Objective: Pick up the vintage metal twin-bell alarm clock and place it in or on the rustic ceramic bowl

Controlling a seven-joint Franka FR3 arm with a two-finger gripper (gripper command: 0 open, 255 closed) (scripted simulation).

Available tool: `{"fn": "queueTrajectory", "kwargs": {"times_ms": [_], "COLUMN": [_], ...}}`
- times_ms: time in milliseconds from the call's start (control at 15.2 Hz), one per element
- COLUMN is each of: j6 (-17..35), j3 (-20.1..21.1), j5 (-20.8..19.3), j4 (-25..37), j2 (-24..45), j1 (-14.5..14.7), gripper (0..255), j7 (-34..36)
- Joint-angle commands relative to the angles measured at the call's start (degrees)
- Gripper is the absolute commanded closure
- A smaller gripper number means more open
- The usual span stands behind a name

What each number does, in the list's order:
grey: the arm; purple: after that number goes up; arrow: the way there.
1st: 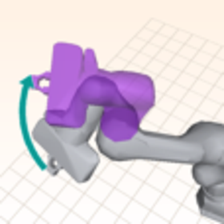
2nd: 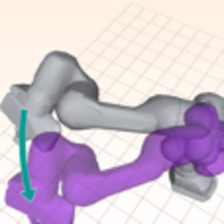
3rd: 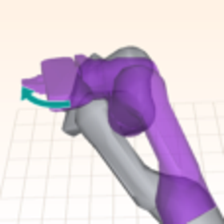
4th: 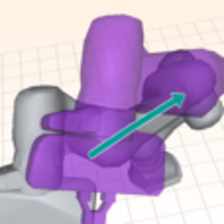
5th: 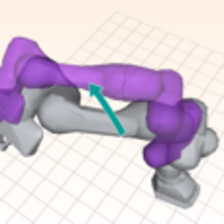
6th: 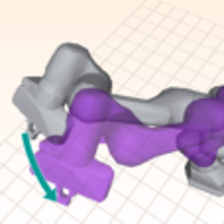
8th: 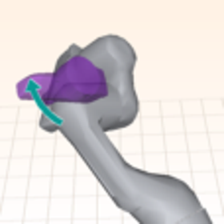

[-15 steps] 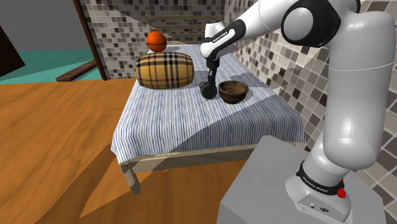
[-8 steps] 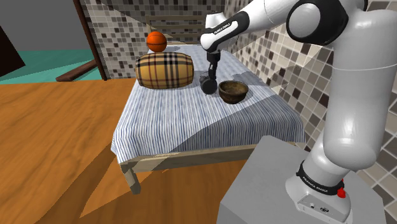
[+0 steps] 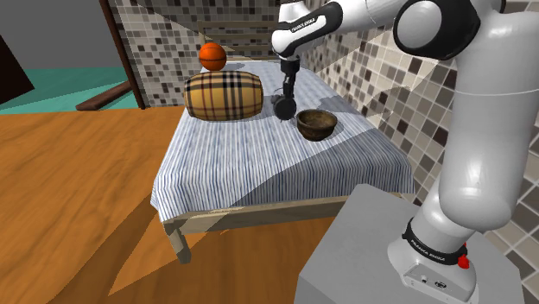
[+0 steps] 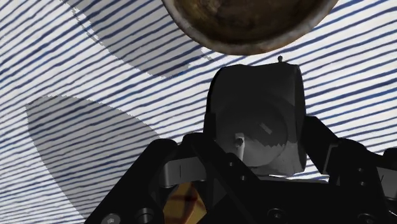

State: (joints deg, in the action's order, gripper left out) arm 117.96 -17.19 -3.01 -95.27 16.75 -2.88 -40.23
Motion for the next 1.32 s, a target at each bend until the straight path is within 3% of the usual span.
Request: {"fn": "queueTrajectory", "kwargs": {"times_ms": [0, 924, 1254], "j6": [-1.45, -11.59, -10.59], "j3": [-0.06, -0.21, -2.00], "j5": [-0.05, 0.04, -1.66], "j4": [1.13, 10.65, 2.47], "j2": [-0.37, -1.07, -8.98], "j1": [-0.02, -0.21, -1.81], "gripper": [255, 255, 255], "j7": [-0.15, -1.09, -4.60]}}
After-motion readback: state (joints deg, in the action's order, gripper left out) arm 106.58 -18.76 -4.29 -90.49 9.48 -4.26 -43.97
